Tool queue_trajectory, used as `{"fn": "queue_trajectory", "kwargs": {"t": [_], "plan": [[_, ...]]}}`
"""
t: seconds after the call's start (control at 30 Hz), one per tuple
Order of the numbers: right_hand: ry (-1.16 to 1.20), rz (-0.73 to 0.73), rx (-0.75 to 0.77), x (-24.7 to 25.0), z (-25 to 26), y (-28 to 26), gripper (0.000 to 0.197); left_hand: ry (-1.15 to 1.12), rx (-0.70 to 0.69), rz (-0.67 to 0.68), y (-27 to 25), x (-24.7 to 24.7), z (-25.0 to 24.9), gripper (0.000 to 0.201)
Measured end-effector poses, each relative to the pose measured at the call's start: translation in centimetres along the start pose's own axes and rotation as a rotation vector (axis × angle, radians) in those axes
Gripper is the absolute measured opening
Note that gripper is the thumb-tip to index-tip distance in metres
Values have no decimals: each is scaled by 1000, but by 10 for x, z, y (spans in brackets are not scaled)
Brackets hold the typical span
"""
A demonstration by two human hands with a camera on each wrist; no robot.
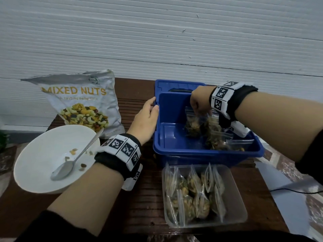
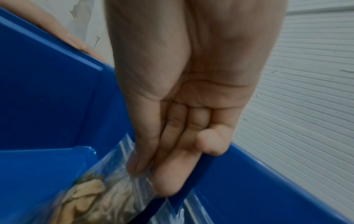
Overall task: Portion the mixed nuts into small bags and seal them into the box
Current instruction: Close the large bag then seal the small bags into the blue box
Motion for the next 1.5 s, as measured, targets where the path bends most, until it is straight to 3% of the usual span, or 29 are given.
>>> {"fn": "queue_trajectory", "kwargs": {"t": [0.53,0.7,1.0,1.2,1.33,1.5], "plan": [[-60,-61,10,9,0,-6,3,31,11,-14,-1,1,-1,46],[78,-84,2,19,-5,-24,15,86,35,-65,-5,5,-2,45],[393,-290,-2,27,-10,-93,23,76,55,-160,-37,12,-16,39],[533,-348,8,-5,13,-154,23,242,-58,-219,-77,11,-32,40],[611,-340,-3,-42,33,-183,22,402,-162,-296,-124,1,-49,28],[627,-334,-68,-90,50,-200,19,329,-224,-89,-160,-38,-51,8]]}}
Point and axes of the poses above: each hand's wrist, its own y-axis towards the middle knuckle, its own x-axis out of the back of the hand, z = x × y, the point moved 7 cm from there along y, towards the middle knuckle, and after that the axes turned 5 degrees about x, right-handed, at the moved point
